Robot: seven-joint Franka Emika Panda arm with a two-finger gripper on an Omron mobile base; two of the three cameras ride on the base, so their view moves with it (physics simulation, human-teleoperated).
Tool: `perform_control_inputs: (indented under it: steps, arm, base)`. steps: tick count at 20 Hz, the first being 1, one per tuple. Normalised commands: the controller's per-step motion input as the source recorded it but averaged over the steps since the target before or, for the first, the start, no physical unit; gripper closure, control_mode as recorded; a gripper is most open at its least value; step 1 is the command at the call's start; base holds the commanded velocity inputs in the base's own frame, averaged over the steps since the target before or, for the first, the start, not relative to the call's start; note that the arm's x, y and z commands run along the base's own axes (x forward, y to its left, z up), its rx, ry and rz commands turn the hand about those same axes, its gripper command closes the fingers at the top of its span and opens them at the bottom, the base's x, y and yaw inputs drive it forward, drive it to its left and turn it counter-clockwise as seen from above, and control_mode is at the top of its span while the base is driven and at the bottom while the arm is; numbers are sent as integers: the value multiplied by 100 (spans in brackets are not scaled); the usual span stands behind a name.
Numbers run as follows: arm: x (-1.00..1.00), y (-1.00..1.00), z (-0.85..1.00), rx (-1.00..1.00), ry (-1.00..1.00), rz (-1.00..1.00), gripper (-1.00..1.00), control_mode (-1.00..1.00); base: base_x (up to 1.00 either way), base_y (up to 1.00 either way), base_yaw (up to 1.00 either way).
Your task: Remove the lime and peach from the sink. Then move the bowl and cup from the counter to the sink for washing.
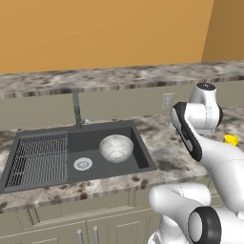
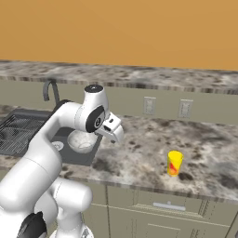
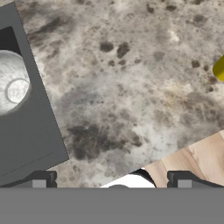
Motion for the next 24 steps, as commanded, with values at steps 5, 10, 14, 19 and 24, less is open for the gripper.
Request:
perform_control_inputs:
  steps: [5,10,14,19,24]
  arm:
    - [0,0,0,0,0,0,-100,-100]
    - [-2,-1,0,0,0,0,-100,-100]
    - [-4,-18,0,0,0,-13,-100,-100]
    - [-4,-35,7,4,3,-9,-100,-100]
    - [-9,-40,11,2,1,8,-100,-100]
  base:
    - [0,0,0]
    - [0,0,0]
    - [0,0,0]
    - [0,0,0]
    - [0,0,0]
